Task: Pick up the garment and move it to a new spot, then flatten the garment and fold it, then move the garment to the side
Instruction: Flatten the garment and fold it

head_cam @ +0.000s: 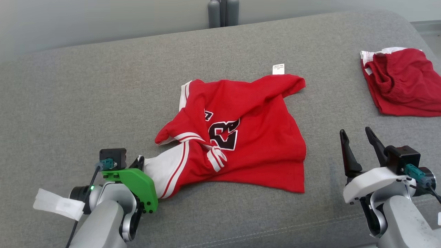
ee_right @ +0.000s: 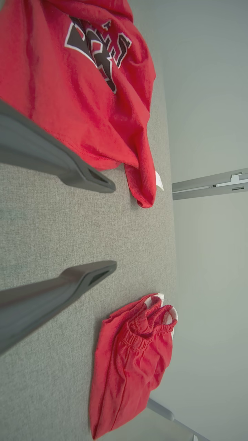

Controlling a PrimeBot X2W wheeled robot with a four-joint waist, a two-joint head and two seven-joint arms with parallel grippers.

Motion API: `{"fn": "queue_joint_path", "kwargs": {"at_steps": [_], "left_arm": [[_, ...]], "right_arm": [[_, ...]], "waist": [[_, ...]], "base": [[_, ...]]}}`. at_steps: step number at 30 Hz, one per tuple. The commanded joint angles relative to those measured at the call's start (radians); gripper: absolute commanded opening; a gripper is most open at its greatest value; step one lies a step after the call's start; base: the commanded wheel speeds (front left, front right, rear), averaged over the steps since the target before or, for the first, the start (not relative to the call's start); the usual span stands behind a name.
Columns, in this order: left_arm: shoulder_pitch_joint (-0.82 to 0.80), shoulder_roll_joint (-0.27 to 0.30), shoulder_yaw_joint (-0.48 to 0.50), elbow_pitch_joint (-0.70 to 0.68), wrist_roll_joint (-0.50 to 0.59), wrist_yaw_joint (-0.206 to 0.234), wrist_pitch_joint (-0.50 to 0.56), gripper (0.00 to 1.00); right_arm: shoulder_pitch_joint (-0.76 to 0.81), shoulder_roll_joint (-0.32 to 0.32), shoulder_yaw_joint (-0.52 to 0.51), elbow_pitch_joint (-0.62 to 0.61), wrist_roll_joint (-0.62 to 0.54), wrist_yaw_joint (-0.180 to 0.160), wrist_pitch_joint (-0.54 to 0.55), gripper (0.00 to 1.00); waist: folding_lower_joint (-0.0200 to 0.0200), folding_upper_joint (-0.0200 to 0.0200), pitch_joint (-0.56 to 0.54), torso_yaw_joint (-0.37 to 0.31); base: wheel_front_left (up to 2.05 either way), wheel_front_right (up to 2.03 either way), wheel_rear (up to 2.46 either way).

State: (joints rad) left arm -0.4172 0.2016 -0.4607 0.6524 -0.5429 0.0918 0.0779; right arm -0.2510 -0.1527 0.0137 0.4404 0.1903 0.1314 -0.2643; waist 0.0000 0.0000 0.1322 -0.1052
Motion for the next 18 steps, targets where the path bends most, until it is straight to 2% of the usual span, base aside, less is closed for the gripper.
{"fn": "queue_joint_path", "kwargs": {"at_steps": [1,7,18], "left_arm": [[0.004,0.004,0.003,-0.009,-0.005,0.008,-0.01,0.0],[-0.001,0.006,0.06,-0.046,-0.04,0.036,-0.08,0.0],[0.084,0.041,0.213,-0.093,-0.135,0.119,-0.164,0.0]], "right_arm": [[-0.002,-0.002,0.0,0.001,-0.002,-0.001,-0.001,1.0],[-0.003,-0.006,-0.008,-0.005,-0.004,-0.001,-0.001,1.0],[-0.003,0.0,-0.019,-0.016,-0.007,-0.001,-0.001,1.0]], "waist": [[0.0,0.0,0.0,0.003],[0.0,0.0,-0.002,0.02],[0.0,0.0,0.004,0.07]], "base": [[0.0,0.0,0.0],[0.0,0.0,0.0],[0.0,0.0,0.0]]}}
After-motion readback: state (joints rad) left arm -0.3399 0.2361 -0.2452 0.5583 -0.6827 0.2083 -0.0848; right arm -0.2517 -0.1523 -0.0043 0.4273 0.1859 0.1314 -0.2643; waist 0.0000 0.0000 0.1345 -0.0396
